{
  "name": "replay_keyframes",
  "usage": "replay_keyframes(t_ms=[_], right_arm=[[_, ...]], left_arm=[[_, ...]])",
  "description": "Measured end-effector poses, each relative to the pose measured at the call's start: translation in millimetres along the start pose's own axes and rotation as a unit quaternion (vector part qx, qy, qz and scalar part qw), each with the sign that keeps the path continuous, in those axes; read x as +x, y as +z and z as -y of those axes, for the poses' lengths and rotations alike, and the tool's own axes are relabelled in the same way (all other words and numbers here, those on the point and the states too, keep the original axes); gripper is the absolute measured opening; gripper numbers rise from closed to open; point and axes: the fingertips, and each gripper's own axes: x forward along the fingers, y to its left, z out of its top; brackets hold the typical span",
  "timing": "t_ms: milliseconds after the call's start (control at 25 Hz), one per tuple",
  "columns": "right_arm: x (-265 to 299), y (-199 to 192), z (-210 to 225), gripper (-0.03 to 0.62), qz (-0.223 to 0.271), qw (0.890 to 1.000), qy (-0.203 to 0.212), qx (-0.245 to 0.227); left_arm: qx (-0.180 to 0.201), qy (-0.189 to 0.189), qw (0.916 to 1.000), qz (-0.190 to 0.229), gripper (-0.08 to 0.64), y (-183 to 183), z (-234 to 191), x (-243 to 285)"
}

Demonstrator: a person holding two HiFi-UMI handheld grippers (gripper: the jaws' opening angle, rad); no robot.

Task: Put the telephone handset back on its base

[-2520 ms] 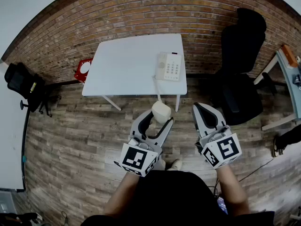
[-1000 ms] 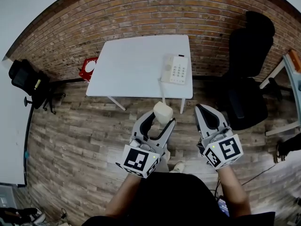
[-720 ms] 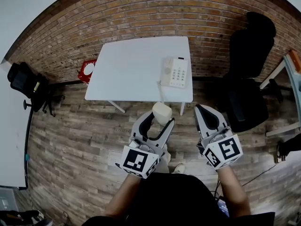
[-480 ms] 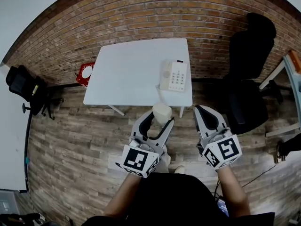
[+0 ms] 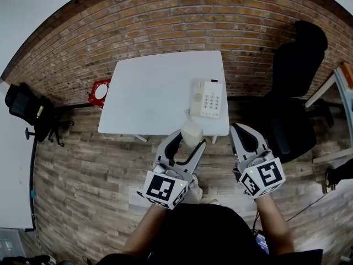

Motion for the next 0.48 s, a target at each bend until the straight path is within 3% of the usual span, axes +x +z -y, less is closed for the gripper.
replay_keyframes(t_ms=[480], right_arm=[[57.3, 11.1, 6.2, 0.012, 0.003, 1.000, -0.024, -0.003]], left_arm=[[-0.001, -0.034, 0.9994, -0.002, 0.250, 9.0, -51.3, 31.7]])
